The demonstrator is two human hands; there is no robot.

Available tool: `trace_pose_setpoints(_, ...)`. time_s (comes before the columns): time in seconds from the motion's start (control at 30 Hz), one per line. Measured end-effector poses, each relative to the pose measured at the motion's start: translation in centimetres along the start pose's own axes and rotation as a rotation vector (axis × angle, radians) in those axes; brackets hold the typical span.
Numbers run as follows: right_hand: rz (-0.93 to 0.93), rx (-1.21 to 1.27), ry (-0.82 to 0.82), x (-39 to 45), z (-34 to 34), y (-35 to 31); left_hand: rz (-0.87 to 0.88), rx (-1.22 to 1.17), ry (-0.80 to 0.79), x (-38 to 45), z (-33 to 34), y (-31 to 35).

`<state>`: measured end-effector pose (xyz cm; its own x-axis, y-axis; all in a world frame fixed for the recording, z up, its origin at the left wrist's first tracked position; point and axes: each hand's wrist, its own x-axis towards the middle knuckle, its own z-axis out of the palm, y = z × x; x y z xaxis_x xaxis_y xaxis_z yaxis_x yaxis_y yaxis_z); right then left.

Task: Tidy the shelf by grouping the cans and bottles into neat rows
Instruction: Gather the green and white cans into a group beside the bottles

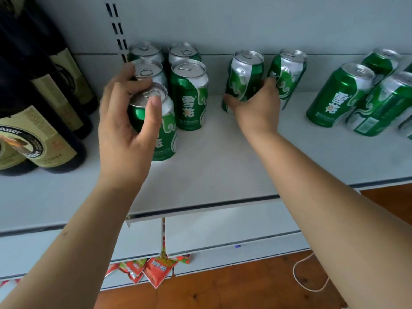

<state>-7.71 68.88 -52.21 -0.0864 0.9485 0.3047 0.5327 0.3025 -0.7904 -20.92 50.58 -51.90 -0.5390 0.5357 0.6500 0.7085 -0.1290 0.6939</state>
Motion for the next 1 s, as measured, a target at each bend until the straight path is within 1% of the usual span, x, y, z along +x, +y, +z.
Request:
trace_pose_setpoints(0.1, -0.011, 0.068, -0.02, -2.4, -2.2, 0.5, -0.005, 0.044, -0.034, 0.0, -0.2, 0.0)
trace_pose_setpoints(0.17, -0.05, 0.094, -0.074, -4.1, -3.4, 1.0, -0.023, 0.046, -0.055, 0.1, -0.3, 0.1)
trace_pose_setpoints(0.23, -0.09, 0.073, -0.13, -5.1, -3.7, 1.2, -0.031, 0.045, -0.074, 0.2, -0.6, 0.3)
trace_pose_setpoints(0.33, -0.092, 0.023, -0.116, -5.1, -3.2, 0.8, -0.026, 0.05, -0.115, 0.1, -1.2, 0.1)
trace_pose_setpoints(0.43, -0.051, 0.012, -0.066, -4.9, -2.8, 0.4, -0.151, 0.029, -0.137, -0.6, -1.9, -0.3)
trace_pose_setpoints(0.5, -0.051, 0.034, -0.046, -5.6, -3.2, 0.0, -0.197, 0.042, -0.16, -1.3, -2.0, -0.5)
trace_pose_setpoints(0.6, -0.083, 0.118, -0.079, -8.2, -4.4, -1.3, -0.298, 0.053, -0.189, -1.9, -2.2, -0.7)
trace_pose_setpoints(0.67, -0.11, 0.167, -0.145, -10.0, -4.3, -2.3, -0.32, 0.099, -0.187, -2.1, -2.6, -1.0)
trace_pose_setpoints(0.73, -0.126, 0.193, -0.193, -11.1, -3.5, -3.1, -0.306, 0.078, -0.171, -2.2, -3.0, -0.9)
trace_pose_setpoints(0.87, -0.174, 0.204, -0.224, -12.1, -1.6, -4.3, -0.306, 0.058, -0.142, -2.3, -3.4, -0.6)
trace_pose_setpoints(1.0, -0.206, 0.185, -0.236, -12.0, -0.8, -4.1, -0.379, -0.019, -0.157, -2.5, -3.1, -0.6)
